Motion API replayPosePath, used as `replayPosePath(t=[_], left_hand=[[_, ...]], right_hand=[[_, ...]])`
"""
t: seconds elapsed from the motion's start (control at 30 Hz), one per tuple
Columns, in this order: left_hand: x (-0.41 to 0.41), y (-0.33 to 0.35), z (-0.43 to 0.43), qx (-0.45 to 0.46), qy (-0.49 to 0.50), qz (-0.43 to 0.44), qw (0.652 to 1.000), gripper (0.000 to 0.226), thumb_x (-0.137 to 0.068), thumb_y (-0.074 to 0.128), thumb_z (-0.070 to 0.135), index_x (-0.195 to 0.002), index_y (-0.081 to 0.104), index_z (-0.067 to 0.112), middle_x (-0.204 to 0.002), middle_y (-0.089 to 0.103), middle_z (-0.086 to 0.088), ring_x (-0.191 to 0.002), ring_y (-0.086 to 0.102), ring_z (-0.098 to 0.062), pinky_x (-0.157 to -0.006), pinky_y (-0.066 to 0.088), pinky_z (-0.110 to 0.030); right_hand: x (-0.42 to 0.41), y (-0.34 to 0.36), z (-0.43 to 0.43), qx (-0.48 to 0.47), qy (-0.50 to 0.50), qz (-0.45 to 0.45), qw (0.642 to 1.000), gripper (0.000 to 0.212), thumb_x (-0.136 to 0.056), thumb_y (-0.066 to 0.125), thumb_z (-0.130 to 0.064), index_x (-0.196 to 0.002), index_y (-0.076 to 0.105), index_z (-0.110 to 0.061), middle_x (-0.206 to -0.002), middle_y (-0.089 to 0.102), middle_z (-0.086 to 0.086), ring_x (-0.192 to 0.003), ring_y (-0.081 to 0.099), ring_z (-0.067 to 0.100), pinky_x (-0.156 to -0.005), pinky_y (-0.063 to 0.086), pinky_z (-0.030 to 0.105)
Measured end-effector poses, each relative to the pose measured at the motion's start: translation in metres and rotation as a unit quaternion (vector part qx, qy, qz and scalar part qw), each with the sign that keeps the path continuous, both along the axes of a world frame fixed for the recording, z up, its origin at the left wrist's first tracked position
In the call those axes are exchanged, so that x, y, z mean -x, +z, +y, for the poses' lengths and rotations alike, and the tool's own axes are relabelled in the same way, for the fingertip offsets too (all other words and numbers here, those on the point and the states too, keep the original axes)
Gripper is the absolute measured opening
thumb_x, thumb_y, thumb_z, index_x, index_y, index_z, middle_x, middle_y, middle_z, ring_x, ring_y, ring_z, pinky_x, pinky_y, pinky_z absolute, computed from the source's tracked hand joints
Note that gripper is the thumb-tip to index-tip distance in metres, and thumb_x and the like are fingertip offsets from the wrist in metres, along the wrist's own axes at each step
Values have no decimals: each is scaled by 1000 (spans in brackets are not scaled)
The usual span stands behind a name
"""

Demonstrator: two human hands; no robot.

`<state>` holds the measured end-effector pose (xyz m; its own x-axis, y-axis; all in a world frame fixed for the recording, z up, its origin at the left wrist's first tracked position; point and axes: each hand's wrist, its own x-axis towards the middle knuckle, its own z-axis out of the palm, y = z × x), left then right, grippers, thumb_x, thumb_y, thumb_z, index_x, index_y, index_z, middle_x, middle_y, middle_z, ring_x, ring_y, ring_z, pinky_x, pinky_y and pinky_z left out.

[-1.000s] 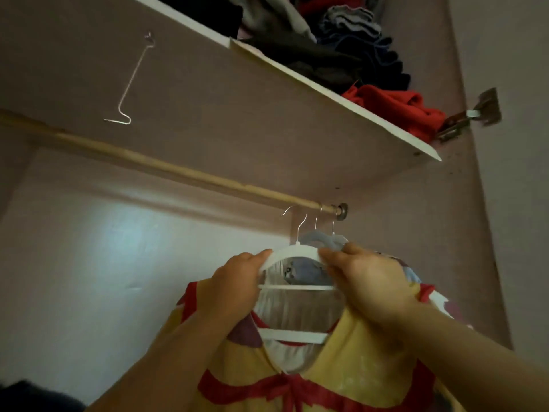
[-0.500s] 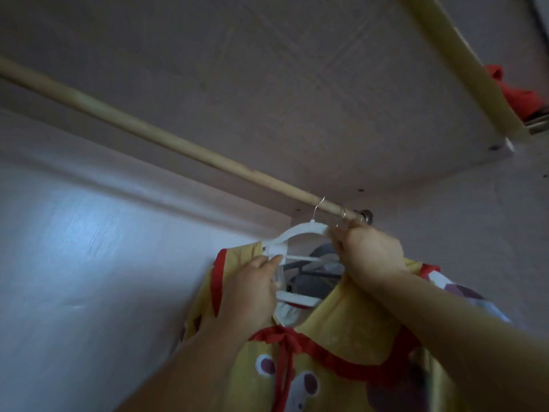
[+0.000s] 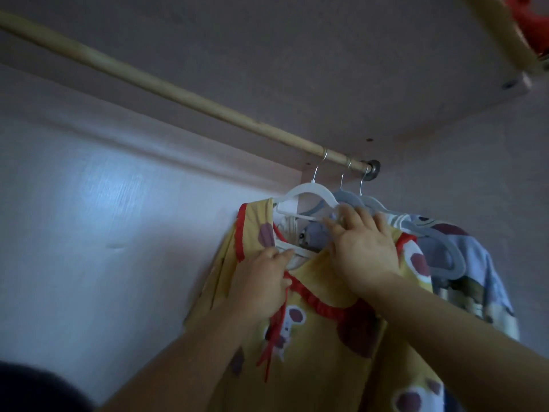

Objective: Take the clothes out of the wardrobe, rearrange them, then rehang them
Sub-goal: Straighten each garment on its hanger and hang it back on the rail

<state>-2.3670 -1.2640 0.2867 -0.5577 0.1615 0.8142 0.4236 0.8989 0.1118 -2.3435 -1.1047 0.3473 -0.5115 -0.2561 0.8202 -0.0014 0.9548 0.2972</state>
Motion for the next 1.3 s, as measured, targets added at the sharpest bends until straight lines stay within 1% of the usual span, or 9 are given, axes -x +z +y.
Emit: replayPosePath(t=[0.07,0.2,0.33,0.5,0.73,0.87,0.93,1.1,1.3], left_hand=[[-17,-11,2,13,32,-31,999,55,-93,50,27,-145,30,27,-141,41,2,-125,42,-22,-102,38,-36],[-62,-43,7,36,85,-79,993,59,-88,54,23,-143,33,28,-138,44,1,-123,45,-24,-100,40,-37],[-132,-89,18,41,113,-152,981,50,-87,55,33,-135,42,27,-124,52,0,-114,52,-25,-92,46,-39],[-245,-149,50,78,152,-244,955,43,-89,50,40,-129,37,28,-114,51,-4,-105,50,-26,-80,41,-39],[-384,-231,93,118,161,-387,900,58,-92,47,42,-144,27,24,-136,41,-7,-122,42,-28,-98,39,-45],[-439,-276,117,146,115,-404,896,49,-92,48,38,-138,36,26,-126,48,-4,-113,49,-24,-92,40,-36],[-464,-293,130,150,78,-413,895,49,-92,49,38,-138,36,26,-131,46,-1,-117,47,-22,-93,39,-32],[-529,-331,165,212,11,-431,877,63,-93,46,44,-148,20,25,-147,32,-1,-132,35,-23,-104,36,-37],[-650,-378,206,303,-113,-411,852,65,-90,49,45,-146,22,26,-138,40,-1,-128,39,-22,-102,35,-37]], right_hand=[[-18,-21,4,-4,17,-32,999,47,-97,35,-31,-144,30,-30,-153,20,7,-142,10,28,-115,5,46],[-69,-74,18,18,68,-123,990,44,-96,36,-26,-140,35,-27,-147,28,3,-139,18,25,-116,8,42],[-125,-144,44,26,79,-213,973,39,-89,50,-29,-128,46,-23,-138,37,2,-129,32,25,-107,22,38],[-221,-227,85,55,91,-345,932,54,-94,44,-38,-144,27,-26,-144,33,2,-132,31,25,-111,22,40],[-355,-325,138,83,94,-450,884,54,-97,39,-42,-145,25,-25,-146,32,0,-132,33,21,-109,23,35],[-426,-366,165,103,54,-480,870,52,-96,40,-40,-144,25,-26,-145,33,0,-130,35,20,-108,24,33],[-463,-382,179,123,33,-486,865,50,-96,42,-37,-143,28,-25,-144,35,1,-130,35,20,-108,23,33],[-571,-414,203,193,-49,-490,849,49,-94,46,-36,-140,33,-23,-141,38,2,-128,36,23,-108,25,36],[-748,-448,213,280,-180,-461,823,51,-95,46,-35,-142,31,-22,-142,37,3,-132,33,24,-111,22,36]])
